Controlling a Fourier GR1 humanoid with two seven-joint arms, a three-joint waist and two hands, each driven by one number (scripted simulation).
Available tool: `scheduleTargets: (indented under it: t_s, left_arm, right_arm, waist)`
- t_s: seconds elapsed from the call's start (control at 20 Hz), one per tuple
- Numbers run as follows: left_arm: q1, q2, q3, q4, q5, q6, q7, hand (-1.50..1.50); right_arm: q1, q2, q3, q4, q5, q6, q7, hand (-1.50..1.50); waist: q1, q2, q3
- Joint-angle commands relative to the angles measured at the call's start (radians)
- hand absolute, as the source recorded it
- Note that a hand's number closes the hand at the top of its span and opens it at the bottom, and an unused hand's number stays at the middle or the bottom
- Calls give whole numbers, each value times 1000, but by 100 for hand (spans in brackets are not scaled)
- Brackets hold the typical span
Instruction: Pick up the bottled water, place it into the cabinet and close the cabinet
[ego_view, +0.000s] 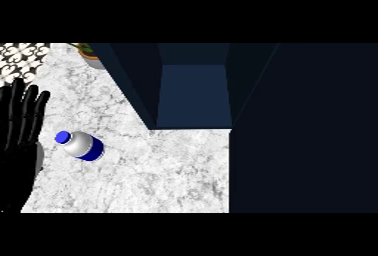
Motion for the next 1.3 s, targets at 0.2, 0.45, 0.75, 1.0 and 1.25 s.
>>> scheduleTargets:
  t_s: [0.2,0.45,0.75,1.0,1.25]
  left_arm:
    - [105,21,183,-17,119,-28,-90,-150]
    - [176,-97,147,-63,299,17,123,-150]
    - [251,-69,218,-188,368,11,193,-150]
    - [348,-118,169,-337,365,15,247,-150]
    - [416,-123,214,-357,416,-17,250,-150]
  right_arm:
    - [151,-41,-48,-80,-85,88,8,-150]
    - [271,-7,71,-214,-243,168,103,-150]
    - [389,-52,4,-425,-357,192,220,-150]
    - [480,-48,-38,-392,-376,277,120,-150]
    - [589,-2,20,-461,-324,297,87,-150]
  waist:
    - [14,-24,8]
    - [12,-30,8]
    - [10,-25,8]
    - [10,-26,9]
    - [8,-27,8]
